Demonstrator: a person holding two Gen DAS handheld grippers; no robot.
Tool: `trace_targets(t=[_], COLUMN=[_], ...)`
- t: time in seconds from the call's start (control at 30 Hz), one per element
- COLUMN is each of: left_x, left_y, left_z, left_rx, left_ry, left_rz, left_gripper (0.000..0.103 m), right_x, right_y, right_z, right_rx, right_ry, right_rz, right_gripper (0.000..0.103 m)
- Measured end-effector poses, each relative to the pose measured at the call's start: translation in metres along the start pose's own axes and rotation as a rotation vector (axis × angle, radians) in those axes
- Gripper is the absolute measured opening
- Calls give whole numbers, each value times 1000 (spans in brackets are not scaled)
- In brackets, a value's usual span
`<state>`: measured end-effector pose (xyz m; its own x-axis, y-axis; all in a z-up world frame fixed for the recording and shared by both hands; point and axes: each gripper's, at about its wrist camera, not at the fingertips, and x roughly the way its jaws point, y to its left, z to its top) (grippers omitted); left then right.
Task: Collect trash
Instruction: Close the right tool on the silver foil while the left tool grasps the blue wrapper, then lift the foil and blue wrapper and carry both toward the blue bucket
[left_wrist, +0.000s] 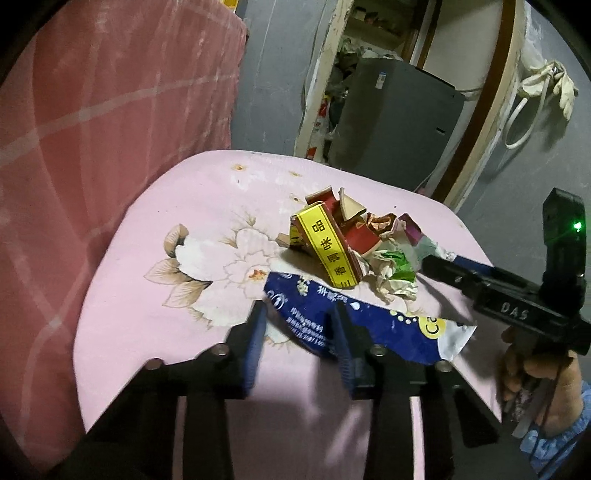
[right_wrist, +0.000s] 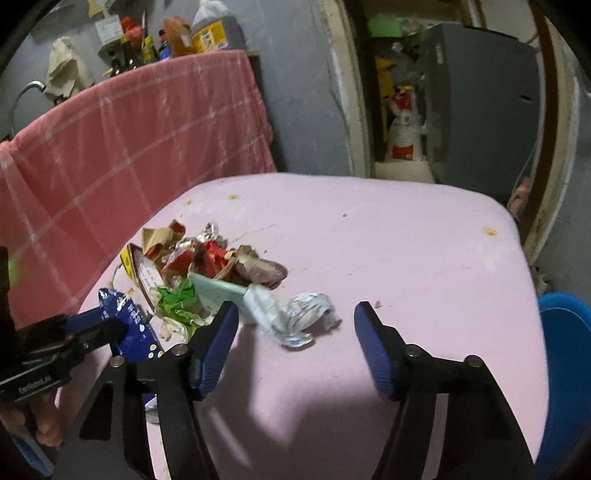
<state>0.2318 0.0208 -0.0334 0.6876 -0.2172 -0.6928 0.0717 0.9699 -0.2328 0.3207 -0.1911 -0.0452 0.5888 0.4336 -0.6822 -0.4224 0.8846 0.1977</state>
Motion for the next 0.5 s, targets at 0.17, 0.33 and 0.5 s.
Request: trace_targets(t=[0.17,0.33,0.5], left_x=[-1,-3,-8], left_y=[-1,-2,-4], left_z=[2,2,2], left_rx=[-16,-25,-26], left_ry=[-18,-37,-57], left_rz=[-6,-7,-12], left_gripper=[13,7,5], right_x=[5,8,1], right_y=[2,1,3], right_z=[1,1,-2], right_rx=[-15,-9,-13], right_ry=[15,21,0], right_rz=[23,31,26], right_gripper=[45,29,27])
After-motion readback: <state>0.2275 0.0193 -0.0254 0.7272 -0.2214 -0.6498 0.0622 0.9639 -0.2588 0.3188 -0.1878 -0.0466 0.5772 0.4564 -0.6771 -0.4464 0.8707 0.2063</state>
